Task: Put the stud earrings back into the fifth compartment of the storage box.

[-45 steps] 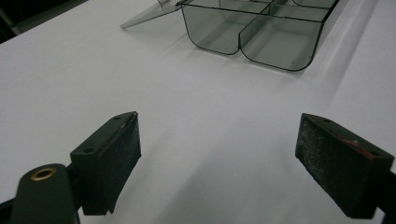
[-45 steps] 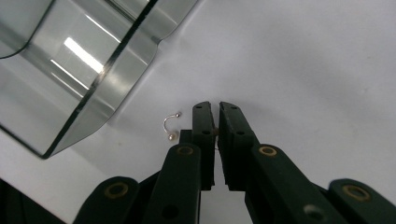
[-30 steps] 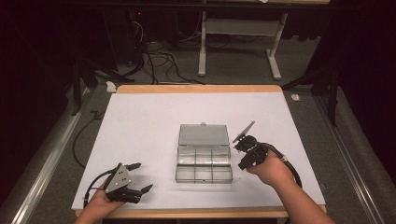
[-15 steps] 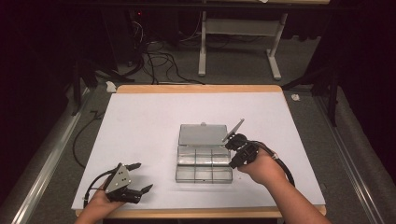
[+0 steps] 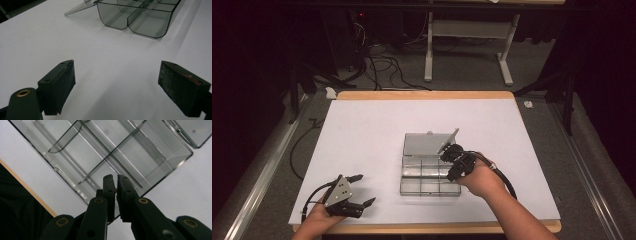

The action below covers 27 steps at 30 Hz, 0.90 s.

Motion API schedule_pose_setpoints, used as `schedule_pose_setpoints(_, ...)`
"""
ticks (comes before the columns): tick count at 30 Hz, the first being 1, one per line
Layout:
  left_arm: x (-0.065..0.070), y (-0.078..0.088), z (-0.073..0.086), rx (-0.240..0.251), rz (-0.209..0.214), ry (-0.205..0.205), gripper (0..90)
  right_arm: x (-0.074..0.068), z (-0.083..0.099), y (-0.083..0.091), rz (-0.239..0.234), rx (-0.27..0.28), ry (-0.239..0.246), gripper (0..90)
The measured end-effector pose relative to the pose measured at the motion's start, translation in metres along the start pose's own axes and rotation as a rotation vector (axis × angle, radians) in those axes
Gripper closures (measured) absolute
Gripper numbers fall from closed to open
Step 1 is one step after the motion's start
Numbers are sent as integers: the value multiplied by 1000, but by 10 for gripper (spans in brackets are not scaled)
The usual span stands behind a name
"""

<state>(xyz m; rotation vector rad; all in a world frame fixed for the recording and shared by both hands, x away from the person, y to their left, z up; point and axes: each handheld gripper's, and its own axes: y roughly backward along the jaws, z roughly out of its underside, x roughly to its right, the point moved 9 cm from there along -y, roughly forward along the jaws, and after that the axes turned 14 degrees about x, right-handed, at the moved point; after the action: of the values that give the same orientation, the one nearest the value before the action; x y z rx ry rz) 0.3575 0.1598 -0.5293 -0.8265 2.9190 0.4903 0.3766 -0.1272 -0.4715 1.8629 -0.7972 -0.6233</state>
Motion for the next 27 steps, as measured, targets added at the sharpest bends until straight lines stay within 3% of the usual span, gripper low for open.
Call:
schedule_pose_setpoints(5,0,0,0,1,-1,-2,149,-6,-6,-5,-11,8,12,862)
schedule_pose_setpoints(6,0,0,0,0,-1,0,149,-6,-7,-6,-17,11,40,862)
schedule_pose_setpoints(9,0,0,0,2,-4,-7,149,-12,-10,-9,-18,8,30,862)
schedule_pose_setpoints(12,0,0,0,1,-1,-2,149,-17,-14,-15,-37,16,78,862)
schedule_pose_setpoints(19,0,0,0,7,0,1,148,-29,-19,-26,-53,0,74,862)
schedule_pose_setpoints(20,0,0,0,8,0,2,147,-29,-20,-28,-56,2,94,862)
schedule_pose_setpoints(27,0,0,0,6,0,-4,147,-34,-20,-42,-75,-16,97,862)
